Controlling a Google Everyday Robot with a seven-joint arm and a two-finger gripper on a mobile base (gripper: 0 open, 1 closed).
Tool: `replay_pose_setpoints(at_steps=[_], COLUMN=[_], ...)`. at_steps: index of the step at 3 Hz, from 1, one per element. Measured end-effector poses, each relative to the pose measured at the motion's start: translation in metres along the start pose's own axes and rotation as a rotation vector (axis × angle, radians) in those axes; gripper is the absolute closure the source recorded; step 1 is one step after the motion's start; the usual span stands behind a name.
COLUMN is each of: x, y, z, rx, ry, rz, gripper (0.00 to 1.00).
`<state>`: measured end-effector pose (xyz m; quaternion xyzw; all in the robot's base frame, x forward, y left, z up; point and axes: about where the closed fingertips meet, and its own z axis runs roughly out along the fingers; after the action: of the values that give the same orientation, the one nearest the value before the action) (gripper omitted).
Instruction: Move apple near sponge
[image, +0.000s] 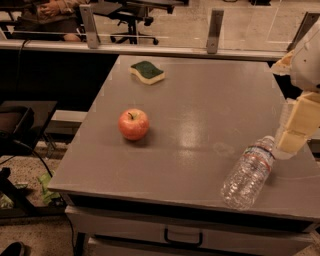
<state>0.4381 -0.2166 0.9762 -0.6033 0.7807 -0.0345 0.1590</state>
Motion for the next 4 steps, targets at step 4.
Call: replay_pose_setpoints(at_steps=[4], x=[-0.102], y=[-0.024], z=[0.036], rx=[-0.070], ry=[-0.186], rz=[-0.044], gripper=[0.00])
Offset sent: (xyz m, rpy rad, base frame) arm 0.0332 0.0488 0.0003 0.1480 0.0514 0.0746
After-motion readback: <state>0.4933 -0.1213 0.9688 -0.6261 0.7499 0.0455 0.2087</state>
